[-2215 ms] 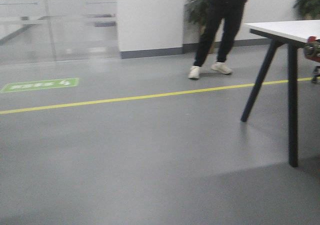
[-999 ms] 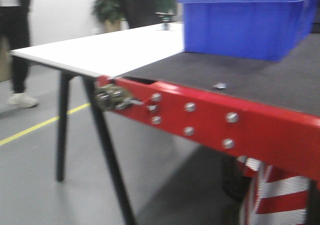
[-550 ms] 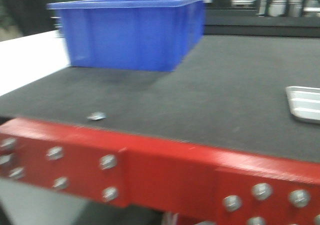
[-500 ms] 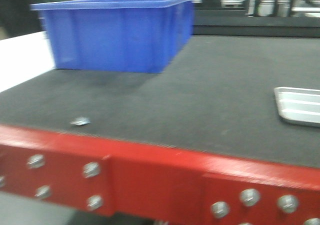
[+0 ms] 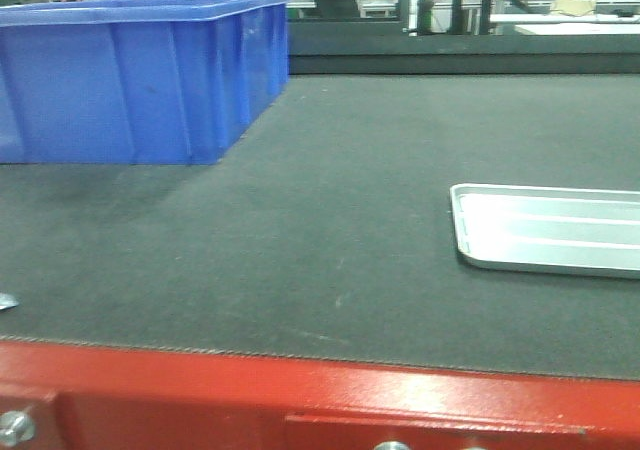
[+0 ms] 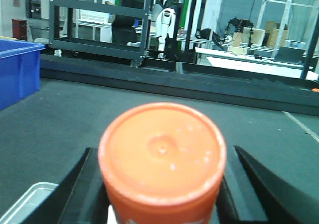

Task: Grab orange capacitor from left shelf to right conveyor
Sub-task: 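Stop at the conveyor belt beside the metal tray, holding the cylinder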

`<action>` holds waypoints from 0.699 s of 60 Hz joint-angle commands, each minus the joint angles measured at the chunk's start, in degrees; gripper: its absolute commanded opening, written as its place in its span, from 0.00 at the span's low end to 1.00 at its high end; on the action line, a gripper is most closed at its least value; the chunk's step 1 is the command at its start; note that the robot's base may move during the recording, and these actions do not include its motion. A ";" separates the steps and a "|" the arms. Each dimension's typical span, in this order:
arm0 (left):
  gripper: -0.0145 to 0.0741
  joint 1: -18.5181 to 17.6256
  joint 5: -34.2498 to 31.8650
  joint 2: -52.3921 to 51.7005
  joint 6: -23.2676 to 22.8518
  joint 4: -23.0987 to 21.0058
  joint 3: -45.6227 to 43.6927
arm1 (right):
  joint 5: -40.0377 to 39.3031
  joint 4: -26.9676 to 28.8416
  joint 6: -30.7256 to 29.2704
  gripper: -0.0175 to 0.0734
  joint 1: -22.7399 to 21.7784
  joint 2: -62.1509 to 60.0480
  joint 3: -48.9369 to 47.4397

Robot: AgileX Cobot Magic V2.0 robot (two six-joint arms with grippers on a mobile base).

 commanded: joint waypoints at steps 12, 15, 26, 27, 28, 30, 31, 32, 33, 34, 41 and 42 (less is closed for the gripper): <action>0.02 -0.33 -4.93 -0.55 -0.03 -0.24 1.24 | -5.05 -1.59 -0.59 0.24 -0.15 0.96 -1.37; 0.02 -0.33 -4.93 -0.55 -0.03 -0.24 1.24 | -5.05 -1.59 -0.59 0.24 -0.15 0.96 -1.37; 0.02 -0.33 -4.93 -0.55 -0.03 -0.24 1.24 | -5.05 -1.59 -0.59 0.24 -0.15 0.96 -1.37; 0.02 -0.33 -4.93 -0.55 -0.03 -0.24 1.24 | -5.05 -1.59 -0.59 0.24 -0.15 0.96 -1.37; 0.02 -0.33 -4.93 -0.55 -0.03 -0.24 1.24 | -5.05 -1.59 -0.59 0.24 -0.15 0.96 -1.37; 0.02 -0.33 -4.93 -0.55 -0.03 -0.24 1.24 | -5.05 -1.59 -0.59 0.24 -0.15 0.96 -1.37; 0.02 -0.33 -4.93 -0.55 -0.03 -0.24 1.24 | -5.05 -1.59 -0.59 0.24 -0.15 0.96 -1.37; 0.02 -0.33 -4.93 -0.55 -0.03 -0.24 1.24 | -5.05 -1.59 -0.59 0.24 -0.15 0.96 -1.37; 0.02 -0.33 -4.93 -0.55 -0.03 -0.24 1.24 | -5.05 -1.59 -0.59 0.24 -0.15 0.96 -1.37; 0.02 -0.33 -4.93 -0.55 -0.03 -0.24 1.24 | -5.05 -1.59 -0.59 0.24 -0.15 0.96 -1.37; 0.02 -0.33 -4.93 -0.55 -0.03 -0.24 1.24 | -5.05 -1.59 -0.59 0.24 -0.15 0.96 -1.37; 0.02 -0.33 -4.93 -0.55 -0.03 -0.24 1.24 | -5.05 -1.59 -0.59 0.24 -0.15 0.96 -1.37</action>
